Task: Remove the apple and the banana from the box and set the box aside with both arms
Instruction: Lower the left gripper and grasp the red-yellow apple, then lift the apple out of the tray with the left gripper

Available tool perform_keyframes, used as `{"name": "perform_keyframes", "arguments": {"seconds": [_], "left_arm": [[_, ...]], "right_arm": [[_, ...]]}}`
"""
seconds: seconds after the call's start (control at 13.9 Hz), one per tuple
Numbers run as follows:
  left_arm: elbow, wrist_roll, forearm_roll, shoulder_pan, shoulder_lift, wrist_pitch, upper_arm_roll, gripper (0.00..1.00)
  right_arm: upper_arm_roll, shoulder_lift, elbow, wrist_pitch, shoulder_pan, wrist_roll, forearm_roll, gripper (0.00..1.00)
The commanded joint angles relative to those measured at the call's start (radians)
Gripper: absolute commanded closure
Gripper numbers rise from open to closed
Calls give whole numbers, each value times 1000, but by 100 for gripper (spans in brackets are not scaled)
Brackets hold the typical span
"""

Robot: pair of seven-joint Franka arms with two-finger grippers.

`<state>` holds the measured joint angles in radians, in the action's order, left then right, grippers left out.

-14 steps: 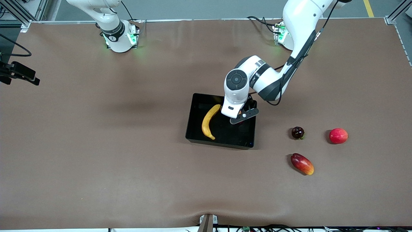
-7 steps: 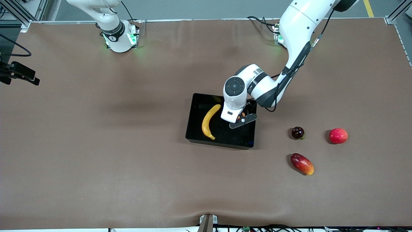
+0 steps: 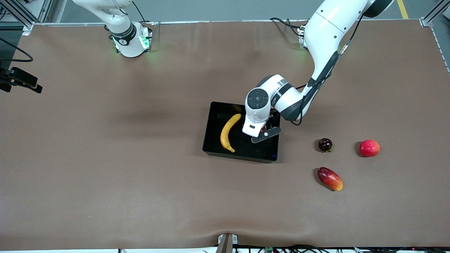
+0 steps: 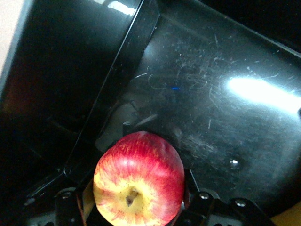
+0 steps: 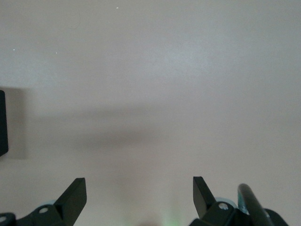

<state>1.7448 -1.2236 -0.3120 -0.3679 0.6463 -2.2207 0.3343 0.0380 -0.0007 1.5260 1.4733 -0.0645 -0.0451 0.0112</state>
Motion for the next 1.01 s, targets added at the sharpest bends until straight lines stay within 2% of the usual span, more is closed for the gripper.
{"name": "perform_keyframes", "arguments": {"seconds": [0.0, 0.14, 0.36, 0.5, 0.72, 0.93], "left_arm": [[-8, -37, -29, 4, -39, -2, 2, 100], [-56, -31, -22, 6, -85, 54, 3, 100], [-232, -10, -24, 10, -100, 224, 3, 100], [-322, 111, -13, 45, -103, 306, 3, 100], [-338, 362, 55, 191, -146, 325, 12, 100], [-335, 582, 68, 314, -155, 326, 12, 100]], "right_arm": [[-10, 4, -10, -10, -20, 1, 7, 0], [-10, 4, -10, -10, -20, 1, 9, 0], [-10, 5, -10, -10, -20, -1, 7, 0], [-10, 5, -10, -10, -21, -1, 9, 0], [-10, 5, -10, -10, -18, -1, 9, 0], [-10, 5, -10, -10, -18, -2, 9, 0]]}}
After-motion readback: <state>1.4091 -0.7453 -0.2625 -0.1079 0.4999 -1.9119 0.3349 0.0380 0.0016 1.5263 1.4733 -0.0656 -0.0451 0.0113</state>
